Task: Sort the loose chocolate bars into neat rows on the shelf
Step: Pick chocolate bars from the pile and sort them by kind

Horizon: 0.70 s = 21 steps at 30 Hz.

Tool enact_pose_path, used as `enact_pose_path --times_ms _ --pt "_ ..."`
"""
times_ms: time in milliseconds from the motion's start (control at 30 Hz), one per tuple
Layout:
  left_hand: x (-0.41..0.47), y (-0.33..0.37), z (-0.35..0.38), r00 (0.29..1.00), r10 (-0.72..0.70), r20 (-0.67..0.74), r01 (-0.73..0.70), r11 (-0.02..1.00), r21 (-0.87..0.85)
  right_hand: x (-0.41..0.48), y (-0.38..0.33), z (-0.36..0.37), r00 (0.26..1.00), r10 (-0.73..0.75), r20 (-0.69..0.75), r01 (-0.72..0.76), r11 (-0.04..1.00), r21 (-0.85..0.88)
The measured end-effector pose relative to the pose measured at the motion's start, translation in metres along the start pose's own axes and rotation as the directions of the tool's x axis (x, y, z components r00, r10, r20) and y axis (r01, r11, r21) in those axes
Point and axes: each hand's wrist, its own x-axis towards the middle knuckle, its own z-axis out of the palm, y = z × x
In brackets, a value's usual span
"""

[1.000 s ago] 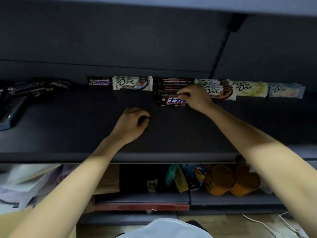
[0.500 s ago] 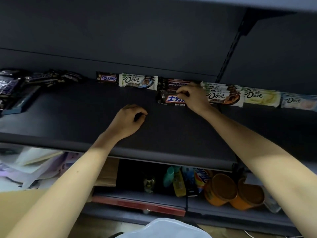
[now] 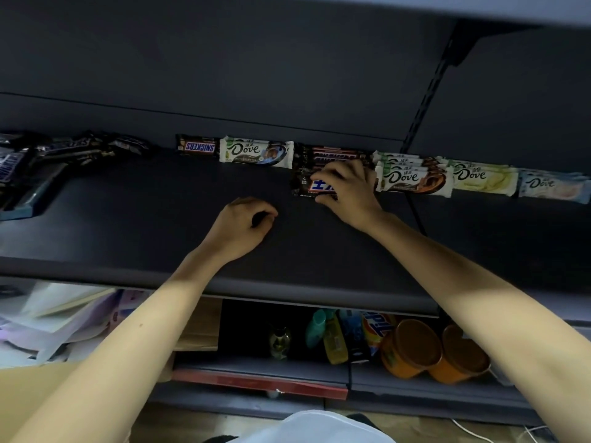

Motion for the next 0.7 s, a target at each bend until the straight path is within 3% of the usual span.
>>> enact_pose_path --times_ms 200,367,567,700 --pt "-0.005 -0.003 -0.011 0.996 0.035 -0.077 -0.046 0.989 -0.138 0.011 -0.012 -0.002 0.995 0.094 0.035 -0.095 0.995 0.014" --pt "-0.022 -0.035 -0.042 0.994 0.009 -0.110 -0.022 0.993 -0.118 0.024 -0.050 -0.007 0.987 0.158 0.019 -0.159 0.987 0.014" --pt "-0.046 -0.103 -0.103 0.975 -0.035 -0.221 0.046 0.998 0.045 0.053 -0.156 0.019 0.986 -0.088 0.143 0.066 0.986 0.154" --pt "-0.072 -0.156 -0.142 0.955 -0.081 -0.286 0.130 0.979 0.157 0.079 -0.228 0.046 0.973 -0.157 0.171 0.112 0.963 0.247"
